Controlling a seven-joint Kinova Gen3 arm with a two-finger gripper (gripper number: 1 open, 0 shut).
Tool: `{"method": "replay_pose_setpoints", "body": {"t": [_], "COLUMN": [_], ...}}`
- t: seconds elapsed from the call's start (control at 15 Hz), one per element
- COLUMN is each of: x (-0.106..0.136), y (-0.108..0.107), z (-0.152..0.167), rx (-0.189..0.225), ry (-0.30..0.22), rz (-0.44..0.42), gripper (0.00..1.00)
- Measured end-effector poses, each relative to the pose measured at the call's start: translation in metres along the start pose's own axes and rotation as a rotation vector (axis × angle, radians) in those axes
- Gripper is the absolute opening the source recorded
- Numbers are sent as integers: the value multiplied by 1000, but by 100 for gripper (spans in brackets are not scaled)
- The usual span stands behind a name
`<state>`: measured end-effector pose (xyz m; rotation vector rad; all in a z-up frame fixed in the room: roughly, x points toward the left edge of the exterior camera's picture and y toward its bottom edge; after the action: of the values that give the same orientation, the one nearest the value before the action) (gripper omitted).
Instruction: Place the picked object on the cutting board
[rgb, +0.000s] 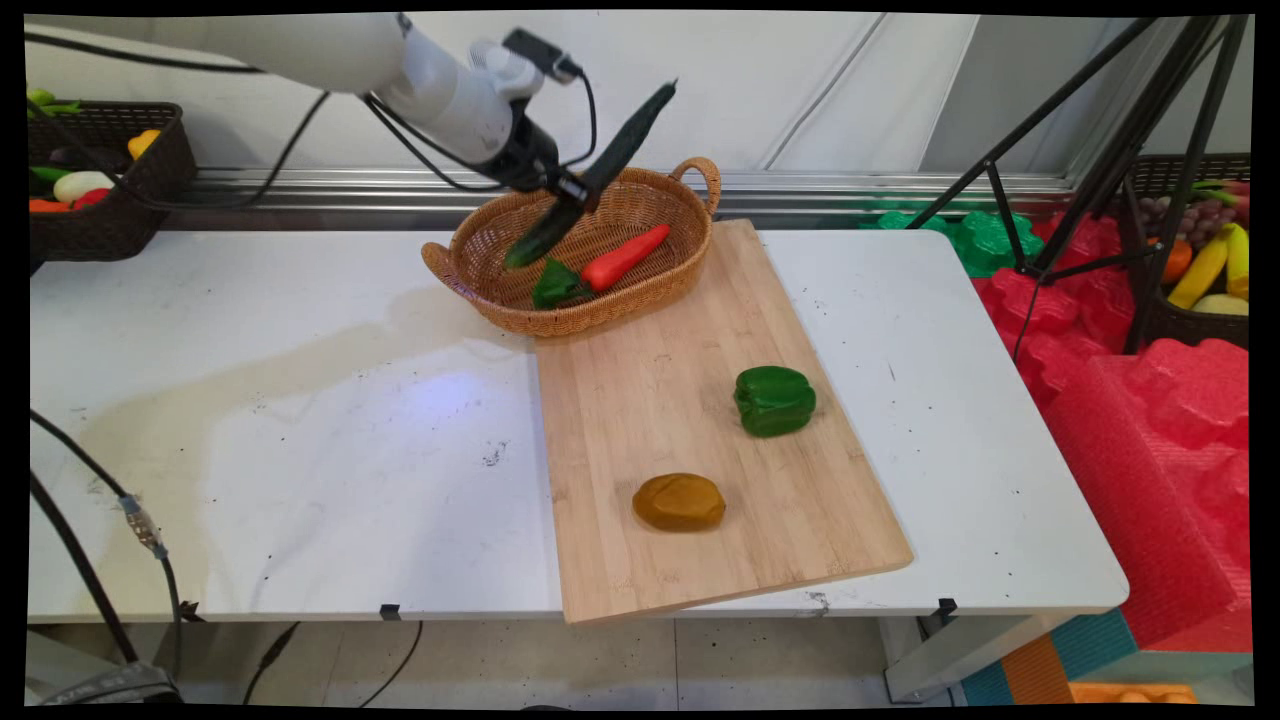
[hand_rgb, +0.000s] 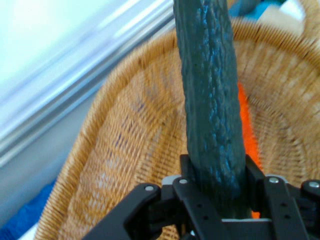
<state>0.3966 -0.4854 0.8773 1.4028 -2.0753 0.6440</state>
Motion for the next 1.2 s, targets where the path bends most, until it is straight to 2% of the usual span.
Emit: {"method": "replay_pose_setpoints", "body": {"t": [0.33, 0.53, 0.73, 0.93, 1.2], "x": [25, 27, 18, 8, -10], "y": [27, 45, 72, 92, 125], "z": [-59, -86, -109, -118, -119], "rx": [-8, -28, -63, -85, -115], "ry": [99, 120, 104, 75, 2], "rz": [34, 41, 57, 74, 109], "gripper": [0, 0, 0, 0, 0]}}
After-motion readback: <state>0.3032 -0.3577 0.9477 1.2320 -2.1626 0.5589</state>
